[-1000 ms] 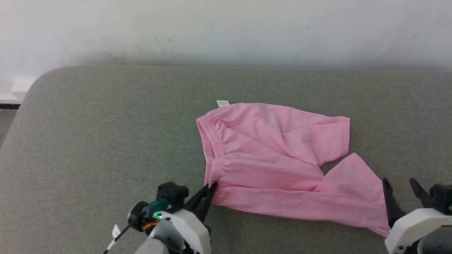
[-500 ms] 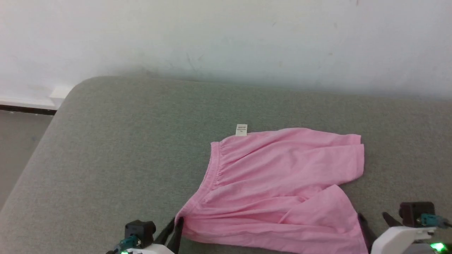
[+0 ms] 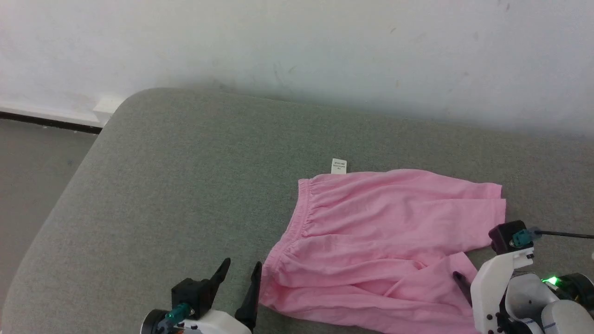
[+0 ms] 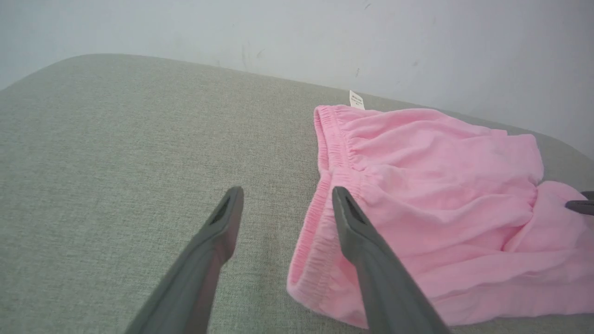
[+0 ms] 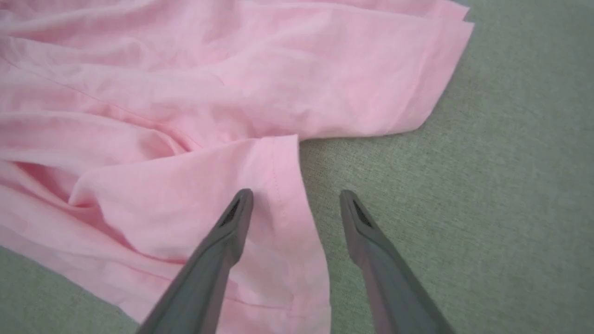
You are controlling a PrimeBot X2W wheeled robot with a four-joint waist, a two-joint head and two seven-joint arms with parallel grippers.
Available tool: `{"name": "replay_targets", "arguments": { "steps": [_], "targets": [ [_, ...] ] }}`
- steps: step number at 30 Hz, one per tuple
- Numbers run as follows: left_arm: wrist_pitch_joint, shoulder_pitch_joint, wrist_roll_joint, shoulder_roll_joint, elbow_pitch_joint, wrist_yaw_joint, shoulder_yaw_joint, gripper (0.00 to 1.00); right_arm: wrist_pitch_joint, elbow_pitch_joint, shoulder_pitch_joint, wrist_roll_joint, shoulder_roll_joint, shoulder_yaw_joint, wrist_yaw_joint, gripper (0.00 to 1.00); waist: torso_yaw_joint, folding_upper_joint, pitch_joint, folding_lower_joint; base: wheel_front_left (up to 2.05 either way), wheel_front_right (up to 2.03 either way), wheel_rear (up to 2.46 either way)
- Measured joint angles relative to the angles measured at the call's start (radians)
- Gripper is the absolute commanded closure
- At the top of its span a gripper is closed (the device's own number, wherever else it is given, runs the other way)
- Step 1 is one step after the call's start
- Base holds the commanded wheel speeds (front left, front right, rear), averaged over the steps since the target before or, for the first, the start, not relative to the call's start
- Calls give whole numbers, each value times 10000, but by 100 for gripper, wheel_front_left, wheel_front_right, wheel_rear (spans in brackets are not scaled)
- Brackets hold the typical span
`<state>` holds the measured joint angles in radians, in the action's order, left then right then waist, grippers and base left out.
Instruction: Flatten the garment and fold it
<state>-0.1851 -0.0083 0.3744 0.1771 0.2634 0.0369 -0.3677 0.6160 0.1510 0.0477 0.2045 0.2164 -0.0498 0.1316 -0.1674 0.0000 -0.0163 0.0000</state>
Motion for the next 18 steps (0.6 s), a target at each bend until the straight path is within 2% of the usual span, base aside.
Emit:
{"name": "replay_targets", "arguments": {
  "steps": [6,7,8,13,18],
  "targets": [
    [-102,-196,-25,-178,188,-8,-151,0,491,694,542,750,376,-520,0,0,-237,0,-207,0,0,0,0],
    [-102,-200,-25,-180,211,-8,-155,0,499,742,552,872,389,-554,0,7,-265,0,-231,0,0,0,0],
    [-104,-200,-25,-178,247,-10,-159,0,489,769,554,932,414,-581,0,100,-290,0,-250,1,0,0,0],
    [-190,-199,-4,-155,399,-8,-134,0,86,430,535,976,602,-441,0,100,-202,0,-233,0,0,0,0],
    [-213,-192,63,-153,512,-2,-109,0,-100,-727,52,1026,568,343,0,100,84,0,-89,0,0,0,0]
  ]
}}
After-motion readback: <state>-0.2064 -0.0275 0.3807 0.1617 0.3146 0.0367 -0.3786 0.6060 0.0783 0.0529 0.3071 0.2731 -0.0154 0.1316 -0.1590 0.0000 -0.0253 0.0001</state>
